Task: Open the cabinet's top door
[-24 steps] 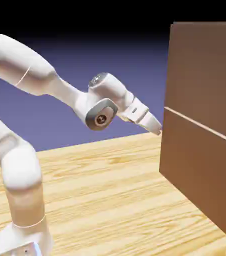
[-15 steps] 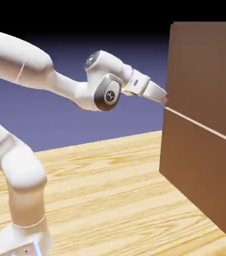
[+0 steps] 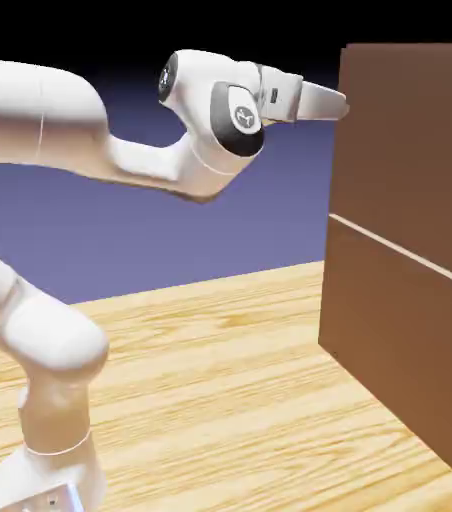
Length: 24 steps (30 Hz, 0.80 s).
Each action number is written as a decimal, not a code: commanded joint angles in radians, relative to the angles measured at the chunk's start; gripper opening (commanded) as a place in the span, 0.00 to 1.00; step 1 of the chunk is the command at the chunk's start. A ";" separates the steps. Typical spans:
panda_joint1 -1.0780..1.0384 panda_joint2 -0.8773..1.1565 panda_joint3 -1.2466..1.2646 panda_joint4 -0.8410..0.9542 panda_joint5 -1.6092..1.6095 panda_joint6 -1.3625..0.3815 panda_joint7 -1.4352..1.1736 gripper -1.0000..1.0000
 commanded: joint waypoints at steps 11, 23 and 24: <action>0.217 -0.062 -0.238 0.189 -0.479 0.040 0.331 0.50; 0.455 -0.131 -0.497 0.395 -1.001 0.083 0.693 0.50; 0.474 -0.136 -0.519 0.413 -1.044 0.086 0.723 0.50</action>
